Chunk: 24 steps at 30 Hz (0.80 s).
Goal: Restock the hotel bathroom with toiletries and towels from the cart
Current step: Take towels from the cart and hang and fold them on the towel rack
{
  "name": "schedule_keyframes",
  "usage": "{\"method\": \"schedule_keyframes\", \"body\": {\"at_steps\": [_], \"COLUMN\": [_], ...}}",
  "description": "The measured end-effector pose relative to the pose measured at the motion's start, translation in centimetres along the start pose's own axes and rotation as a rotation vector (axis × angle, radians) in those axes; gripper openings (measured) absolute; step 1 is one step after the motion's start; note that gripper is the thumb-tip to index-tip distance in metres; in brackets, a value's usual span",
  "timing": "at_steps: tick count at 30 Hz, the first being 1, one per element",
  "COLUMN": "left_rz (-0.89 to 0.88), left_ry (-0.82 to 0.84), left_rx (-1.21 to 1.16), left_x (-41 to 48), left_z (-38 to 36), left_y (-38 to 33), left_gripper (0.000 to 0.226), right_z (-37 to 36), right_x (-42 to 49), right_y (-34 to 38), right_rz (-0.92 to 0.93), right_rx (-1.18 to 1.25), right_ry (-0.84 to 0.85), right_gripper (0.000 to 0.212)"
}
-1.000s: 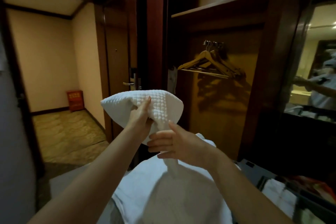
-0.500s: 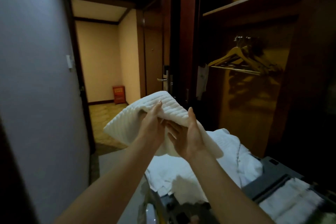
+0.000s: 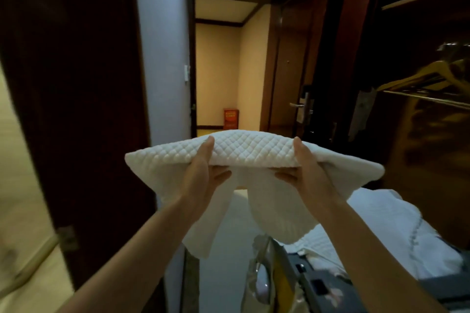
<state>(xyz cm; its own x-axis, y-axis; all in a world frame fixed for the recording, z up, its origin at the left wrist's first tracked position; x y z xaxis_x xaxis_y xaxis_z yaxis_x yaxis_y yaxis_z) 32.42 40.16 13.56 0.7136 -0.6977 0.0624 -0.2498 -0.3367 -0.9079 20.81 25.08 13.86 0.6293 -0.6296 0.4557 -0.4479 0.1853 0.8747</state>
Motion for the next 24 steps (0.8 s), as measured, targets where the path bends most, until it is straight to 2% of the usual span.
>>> {"method": "schedule_keyframes", "body": {"at_steps": [3,5,8,12,16,19,24], "left_rz": [-0.126,-0.180,-0.213,-0.252,-0.273,-0.279,-0.293], "left_ry": [-0.030,-0.058,-0.140,-0.242,-0.303,-0.345,-0.478], "left_rx": [0.149,0.229,0.308,0.383,0.421,0.427,0.459], "left_x": [-2.4,-3.8,-5.6,-7.5,-9.0,-10.0,-10.7], "left_z": [2.9,5.0,8.8,14.1,19.0,22.5,28.3], "left_y": [-2.0,-3.6,-5.8,-8.7,-11.9,-14.3,-18.8], "left_gripper": [0.044,0.045,0.050,0.048,0.045,0.042,0.019], "right_z": [-2.6,-4.7,-8.9,-15.3,-21.7,-26.5,-34.9], "right_x": [-0.6,-0.9,-1.3,-2.2,-2.7,-2.9,-2.8], "right_y": [0.3,0.1,-0.3,-1.3,-2.6,-3.5,-4.2], "right_rz": [-0.022,-0.044,-0.024,-0.020,-0.066,-0.100,-0.173], "right_rx": [-0.002,0.021,0.070,0.109,0.175,0.192,0.247], "right_ry": [0.072,0.134,0.245,0.320,0.351,0.399,0.444], "right_gripper": [0.071,0.065,0.044,0.052,0.037,0.036,0.037]}}
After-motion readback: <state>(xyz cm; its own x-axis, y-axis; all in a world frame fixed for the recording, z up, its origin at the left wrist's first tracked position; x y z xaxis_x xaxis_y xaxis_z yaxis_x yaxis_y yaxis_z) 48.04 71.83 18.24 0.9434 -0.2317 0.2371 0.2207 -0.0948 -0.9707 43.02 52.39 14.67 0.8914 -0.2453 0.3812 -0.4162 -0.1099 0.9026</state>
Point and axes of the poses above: each hand's wrist, its own x-axis towards the middle knuckle, its own z-axis out of the back of the hand, y = z × x, the point moved 1 cm from there along x, towards the middle knuckle, and after that the axes turned 10 degrees about z, right-handed, at the moved point
